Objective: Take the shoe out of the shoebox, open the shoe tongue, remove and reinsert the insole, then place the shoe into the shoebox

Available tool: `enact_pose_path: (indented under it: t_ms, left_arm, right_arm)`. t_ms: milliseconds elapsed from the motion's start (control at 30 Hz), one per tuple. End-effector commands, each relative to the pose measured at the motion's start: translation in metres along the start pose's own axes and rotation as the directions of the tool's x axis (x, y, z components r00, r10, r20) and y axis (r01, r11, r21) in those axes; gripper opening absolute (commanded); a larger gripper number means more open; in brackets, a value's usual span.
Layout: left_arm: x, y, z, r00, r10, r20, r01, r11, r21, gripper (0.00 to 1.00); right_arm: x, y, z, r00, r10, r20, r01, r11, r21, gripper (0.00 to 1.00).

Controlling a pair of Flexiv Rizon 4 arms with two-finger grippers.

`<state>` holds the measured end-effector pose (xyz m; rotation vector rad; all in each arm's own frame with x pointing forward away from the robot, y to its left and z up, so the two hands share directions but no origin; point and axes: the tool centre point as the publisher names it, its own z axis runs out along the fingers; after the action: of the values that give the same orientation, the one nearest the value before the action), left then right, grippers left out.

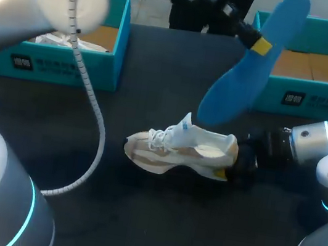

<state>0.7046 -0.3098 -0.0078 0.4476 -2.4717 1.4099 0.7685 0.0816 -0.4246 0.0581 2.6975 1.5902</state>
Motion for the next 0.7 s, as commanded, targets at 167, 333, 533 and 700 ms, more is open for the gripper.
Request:
enact_pose_path:
  t_ms: [167,333,533,700]
  left_arm:
    - [0.006,0.018,-0.019,0.995,-0.017,-0.098,0.036,0.979,0.200,0.00]
    - [0.011,0.018,-0.028,0.979,-0.023,-0.203,0.078,0.960,0.267,0.00]
    - [0.011,0.018,-0.030,0.973,-0.019,-0.229,0.083,0.958,0.275,0.00]
    - [0.011,0.018,-0.030,0.973,-0.019,-0.229,0.083,0.958,0.275,0.00]
  right_arm:
    - [0.000,0.001,0.001,1.000,0.001,0.001,-0.001,1.000,0.004,0.00]
    - [0.000,0.001,0.001,1.000,0.001,0.001,-0.001,1.000,0.004,0.00]
    - [0.000,0.001,0.001,1.000,0.001,0.001,-0.001,1.000,0.004,0.00]
    - [0.000,0.001,0.001,1.000,0.001,0.001,-0.001,1.000,0.004,0.00]
